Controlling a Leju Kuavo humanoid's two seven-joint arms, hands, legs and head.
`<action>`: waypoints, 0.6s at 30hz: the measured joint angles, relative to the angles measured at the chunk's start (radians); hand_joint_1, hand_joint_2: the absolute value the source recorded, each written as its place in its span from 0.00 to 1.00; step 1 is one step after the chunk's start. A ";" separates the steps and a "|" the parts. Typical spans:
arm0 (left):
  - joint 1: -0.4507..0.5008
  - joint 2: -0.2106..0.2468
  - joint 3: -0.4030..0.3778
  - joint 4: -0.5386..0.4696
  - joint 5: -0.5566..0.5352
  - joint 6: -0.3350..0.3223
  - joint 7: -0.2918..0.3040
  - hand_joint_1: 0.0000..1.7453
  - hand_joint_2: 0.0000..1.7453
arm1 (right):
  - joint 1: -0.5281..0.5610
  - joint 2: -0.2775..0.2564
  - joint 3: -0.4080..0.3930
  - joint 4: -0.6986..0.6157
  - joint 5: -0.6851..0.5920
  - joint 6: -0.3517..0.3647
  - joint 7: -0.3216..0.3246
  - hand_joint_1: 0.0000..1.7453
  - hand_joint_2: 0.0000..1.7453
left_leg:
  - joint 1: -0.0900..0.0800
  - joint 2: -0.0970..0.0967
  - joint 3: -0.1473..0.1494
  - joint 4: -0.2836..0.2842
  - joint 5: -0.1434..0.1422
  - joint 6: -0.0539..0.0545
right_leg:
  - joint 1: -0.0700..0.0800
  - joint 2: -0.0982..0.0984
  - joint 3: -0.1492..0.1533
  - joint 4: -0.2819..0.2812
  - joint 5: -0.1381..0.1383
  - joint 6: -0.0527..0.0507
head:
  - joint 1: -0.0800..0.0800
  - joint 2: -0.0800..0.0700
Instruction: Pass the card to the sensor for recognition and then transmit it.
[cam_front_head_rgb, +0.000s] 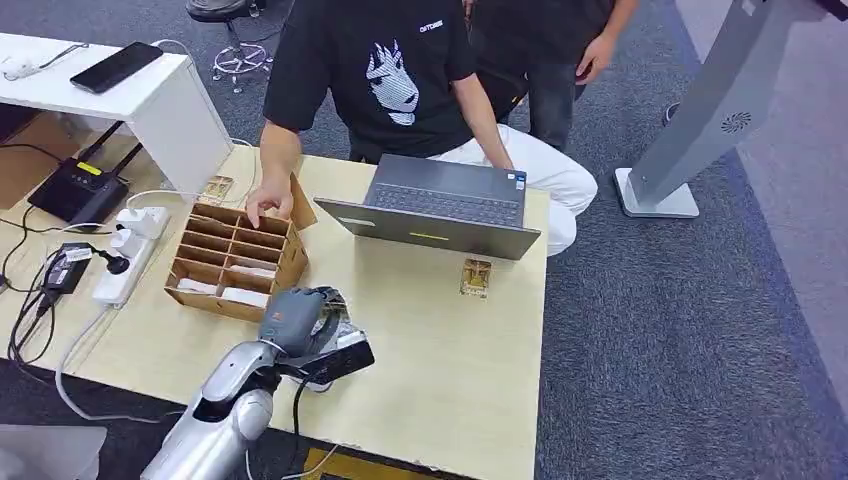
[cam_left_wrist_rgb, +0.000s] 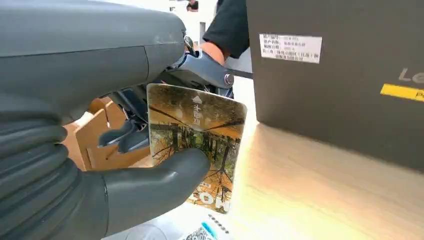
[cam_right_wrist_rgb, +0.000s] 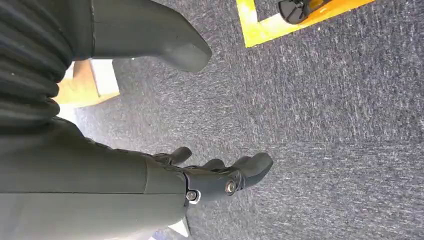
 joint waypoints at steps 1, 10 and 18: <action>0.000 0.000 0.000 0.003 0.003 -0.008 -0.003 1.00 1.00 | 0.000 0.000 -0.001 0.000 0.000 0.000 0.000 0.00 1.00 | 0.000 0.000 0.000 0.000 0.000 0.000 | 0.000 0.000 0.000 0.000 0.000 0.000 | 0.000 0.000; 0.006 0.001 -0.035 0.028 0.059 -0.062 -0.040 1.00 1.00 | 0.000 0.000 -0.008 0.000 0.012 0.001 0.003 0.00 1.00 | 0.000 0.000 0.000 0.000 0.000 0.000 | 0.000 0.000 0.000 0.000 0.000 0.000 | 0.000 0.000; 0.005 0.006 -0.049 0.037 0.090 -0.084 -0.044 1.00 1.00 | -0.001 0.000 -0.008 0.000 0.020 0.001 0.000 0.00 1.00 | 0.000 0.000 0.000 0.000 0.000 0.000 | 0.000 0.000 0.000 0.000 0.000 0.000 | 0.000 0.000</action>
